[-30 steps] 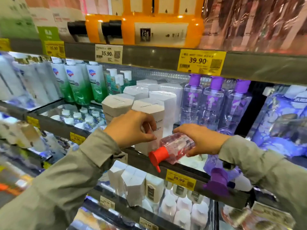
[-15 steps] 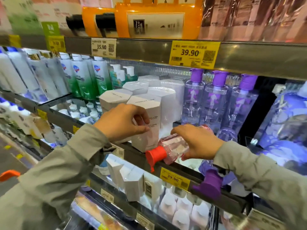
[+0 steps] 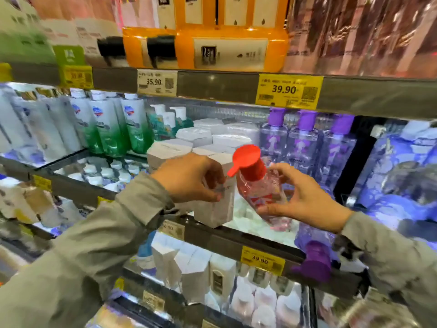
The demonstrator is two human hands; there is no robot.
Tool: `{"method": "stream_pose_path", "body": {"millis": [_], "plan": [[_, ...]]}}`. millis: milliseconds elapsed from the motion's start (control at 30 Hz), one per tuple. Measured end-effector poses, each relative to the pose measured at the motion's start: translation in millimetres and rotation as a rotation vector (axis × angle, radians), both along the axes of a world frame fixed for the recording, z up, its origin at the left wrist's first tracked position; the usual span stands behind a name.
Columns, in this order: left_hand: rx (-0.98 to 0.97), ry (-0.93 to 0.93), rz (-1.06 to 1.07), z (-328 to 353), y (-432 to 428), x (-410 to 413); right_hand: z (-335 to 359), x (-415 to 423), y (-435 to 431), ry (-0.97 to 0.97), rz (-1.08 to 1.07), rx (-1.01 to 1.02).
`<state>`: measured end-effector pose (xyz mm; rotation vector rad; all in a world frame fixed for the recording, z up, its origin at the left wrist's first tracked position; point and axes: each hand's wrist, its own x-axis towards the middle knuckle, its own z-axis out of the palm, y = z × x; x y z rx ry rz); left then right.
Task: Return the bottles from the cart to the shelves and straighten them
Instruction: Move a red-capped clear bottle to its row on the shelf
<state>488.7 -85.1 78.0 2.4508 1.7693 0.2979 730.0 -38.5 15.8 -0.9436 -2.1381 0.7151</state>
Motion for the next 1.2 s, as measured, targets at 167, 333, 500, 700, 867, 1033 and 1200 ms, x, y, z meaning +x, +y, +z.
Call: {"method": "stream_pose_path", "body": {"millis": [167, 333, 500, 700, 867, 1033, 1200], "plan": [[0.080, 0.044, -0.138, 16, -9, 5, 6, -3, -25, 0.113, -0.096, -0.050], [0.071, 0.003, -0.230, 41, 5, 0, 36, -10, -52, 0.274, -0.181, -0.031], [-0.025, -0.049, -0.355, 60, 18, -4, 81, -18, -71, 0.335, -0.166, -0.003], [-0.006, -0.095, -0.436, 83, 25, -10, 114, -18, -73, 0.349, -0.179, 0.066], [0.102, -0.248, -0.536, 126, 25, -5, 150, -14, -71, 0.418, -0.168, 0.133], [0.214, -0.271, -0.558, 170, 30, 5, 198, -3, -64, 0.516, -0.133, 0.114], [0.325, -0.273, -0.559, 196, 45, 20, 240, 9, -58, 0.458, -0.229, 0.214]]}}
